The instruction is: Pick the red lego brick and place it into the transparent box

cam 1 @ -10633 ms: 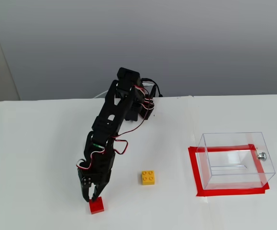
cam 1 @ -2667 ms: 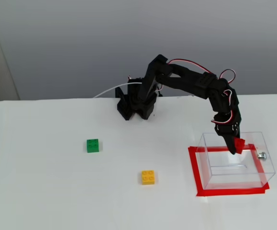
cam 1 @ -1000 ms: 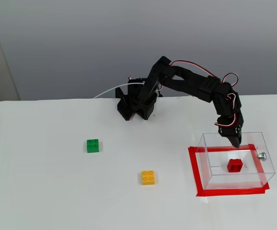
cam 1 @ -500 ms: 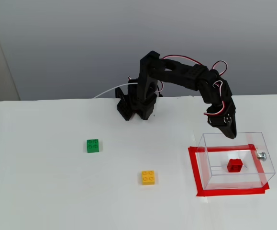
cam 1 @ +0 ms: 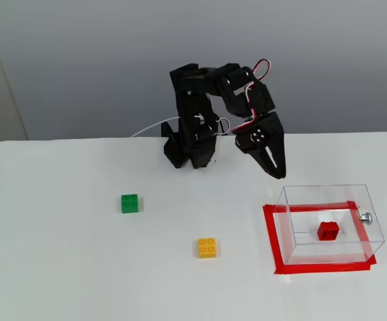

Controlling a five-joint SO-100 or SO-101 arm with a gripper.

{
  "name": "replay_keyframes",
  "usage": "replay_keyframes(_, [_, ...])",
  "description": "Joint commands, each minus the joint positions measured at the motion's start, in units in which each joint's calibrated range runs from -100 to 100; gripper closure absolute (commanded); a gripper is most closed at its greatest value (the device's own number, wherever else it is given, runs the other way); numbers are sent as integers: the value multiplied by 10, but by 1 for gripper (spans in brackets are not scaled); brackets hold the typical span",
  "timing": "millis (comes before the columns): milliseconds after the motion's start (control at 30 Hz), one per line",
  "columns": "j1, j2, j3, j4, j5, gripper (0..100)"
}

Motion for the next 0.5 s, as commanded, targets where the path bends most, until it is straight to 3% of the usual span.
replay_keyframes(0, [58, -76, 50, 2, 12, 98])
replay_keyframes(467, [254, -292, 248, -6, 10, 99])
